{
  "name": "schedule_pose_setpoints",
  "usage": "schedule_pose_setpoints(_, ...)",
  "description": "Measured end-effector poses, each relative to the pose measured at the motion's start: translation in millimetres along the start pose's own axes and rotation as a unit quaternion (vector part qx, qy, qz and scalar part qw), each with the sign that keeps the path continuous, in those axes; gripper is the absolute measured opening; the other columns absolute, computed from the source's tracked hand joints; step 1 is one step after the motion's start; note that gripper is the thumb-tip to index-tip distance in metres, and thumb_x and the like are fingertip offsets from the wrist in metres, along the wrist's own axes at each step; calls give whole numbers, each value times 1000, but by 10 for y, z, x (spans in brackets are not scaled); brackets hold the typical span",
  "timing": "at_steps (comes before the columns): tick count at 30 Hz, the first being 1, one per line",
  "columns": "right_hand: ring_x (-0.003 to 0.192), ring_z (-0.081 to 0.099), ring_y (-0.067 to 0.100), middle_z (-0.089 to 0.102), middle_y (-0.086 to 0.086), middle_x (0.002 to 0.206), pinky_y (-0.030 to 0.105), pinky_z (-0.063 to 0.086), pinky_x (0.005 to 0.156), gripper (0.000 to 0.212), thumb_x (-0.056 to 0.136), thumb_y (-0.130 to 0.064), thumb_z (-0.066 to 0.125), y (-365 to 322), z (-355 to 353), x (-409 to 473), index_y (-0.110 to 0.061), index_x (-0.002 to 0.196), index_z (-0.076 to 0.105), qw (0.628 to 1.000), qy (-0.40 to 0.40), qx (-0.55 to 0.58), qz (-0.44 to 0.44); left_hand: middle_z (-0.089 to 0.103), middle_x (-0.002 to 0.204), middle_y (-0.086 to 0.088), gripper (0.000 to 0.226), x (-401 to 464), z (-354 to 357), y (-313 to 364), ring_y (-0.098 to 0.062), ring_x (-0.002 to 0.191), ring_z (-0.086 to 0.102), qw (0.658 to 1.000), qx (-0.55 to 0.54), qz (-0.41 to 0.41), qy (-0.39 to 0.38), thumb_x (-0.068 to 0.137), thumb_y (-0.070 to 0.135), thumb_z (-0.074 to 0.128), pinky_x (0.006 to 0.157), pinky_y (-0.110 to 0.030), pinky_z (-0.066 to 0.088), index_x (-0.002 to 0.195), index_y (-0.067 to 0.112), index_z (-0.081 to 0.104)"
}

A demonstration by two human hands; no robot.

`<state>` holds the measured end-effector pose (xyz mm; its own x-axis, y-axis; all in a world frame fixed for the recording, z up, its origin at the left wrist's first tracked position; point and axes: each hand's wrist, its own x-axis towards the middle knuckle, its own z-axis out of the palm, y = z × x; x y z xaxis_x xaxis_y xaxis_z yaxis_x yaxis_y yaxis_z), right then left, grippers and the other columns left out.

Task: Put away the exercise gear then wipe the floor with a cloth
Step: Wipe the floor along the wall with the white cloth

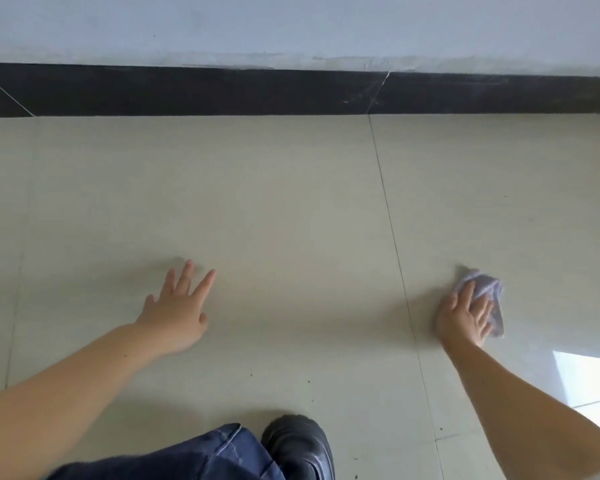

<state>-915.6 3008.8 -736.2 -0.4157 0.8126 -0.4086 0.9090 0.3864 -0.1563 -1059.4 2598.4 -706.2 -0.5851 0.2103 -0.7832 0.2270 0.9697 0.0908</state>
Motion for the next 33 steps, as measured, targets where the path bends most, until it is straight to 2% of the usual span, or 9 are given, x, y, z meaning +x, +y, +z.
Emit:
schedule_pose_setpoints(4, 140, 23, 41, 18, 24, 155, 58, 25, 106, 57, 94, -21, 26, -631, 559, -468, -14, 150, 15, 976, 104, -80, -173, -35, 152, -2, 72, 4, 107, 97, -28, 144, -22, 1000, -19, -5, -24, 98, 30, 39, 115, -54, 18, 149, 34, -12)
schedule_pose_setpoints(8, 143, 20, 28, 28, 8, 155, 50, 15, 111, 51, 100, -38, 19, -1105, 1024, -1274, -23, 149, 23, 798, -42, -197, -568, -31, 154, 0, 72, 47, 135, 24, -26, 146, -17, 1000, -20, 1, 1, 97, 27, 40, 115, -51, 21, 150, 33, -9)
schedule_pose_setpoints(11, 143, 27, 23, 33, 3, 154, 45, 15, 114, 50, 101, -41, 20, -1064, 812, -808, -27, 148, 23, 685, -74, -241, -684, -26, 156, 4, 70, 58, 125, -109, -22, 147, -13, 1000, -24, 15, 2, 97, 27, 41, 115, -49, 22, 151, 31, -4)
schedule_pose_setpoints(16, 146, 14, 30, 13, 9, 159, 50, 19, 116, 52, 102, -32, 16, -533, 15, 572, -29, 152, 0, 953, 43, -108, -279, -22, 157, -9, 65, 57, 71, 99, -31, 146, -12, 1000, 6, 5, 21, 99, 31, 35, 117, -44, 21, 151, 21, 0)
schedule_pose_setpoints(20, 147, -7, 23, -8, 7, 160, 45, 0, 117, 53, 102, -39, 16, -653, -256, 746, -31, 152, -1, 1000, -7, -5, 24, -16, 155, -21, 64, 84, -55, 383, -42, 144, -8, 1000, -7, -23, 13, 98, 36, 38, 112, -43, 27, 149, 18, 4)
schedule_pose_setpoints(25, 135, 28, 31, 37, 15, 149, 51, 35, 104, 59, 87, -28, 29, -1732, 753, -368, -22, 146, 29, 923, 35, -111, -366, -17, 155, -20, 65, 67, -30, 361, -42, 144, -7, 1000, 8, -27, 13, 98, 36, 36, 111, -39, 30, 149, 21, 0)
schedule_pose_setpoints(27, 143, 24, 27, 32, 10, 153, 50, 16, 116, 52, 95, -33, 30, -2044, 1022, -916, -24, 147, 33, 842, -21, -144, -519, -18, 156, -18, 65, 40, -11, 303, -38, 145, -6, 999, 24, -18, 26, 98, 35, 36, 112, -36, 28, 150, 22, -1)
schedule_pose_setpoints(29, 148, -5, 19, 1, 0, 161, 42, -15, 116, 50, 103, -37, 21, -2247, 1059, -1133, -31, 152, 11, 788, -106, -165, -583, -19, 156, -14, 65, 24, -22, 222, -34, 146, -7, 999, 36, -2, 37, 98, 34, 35, 113, -34, 28, 150, 23, -2)
schedule_pose_setpoints(33, 148, 0, 23, 3, 1, 160, 47, -4, 118, 53, 97, -36, 6, -2144, 825, -455, -30, 150, 1, 787, -101, -171, -585, -18, 157, -14, 60, -13, -59, 234, -33, 147, -7, 999, 27, -2, 26, 98, 29, 33, 110, -35, 34, 150, 25, 2)
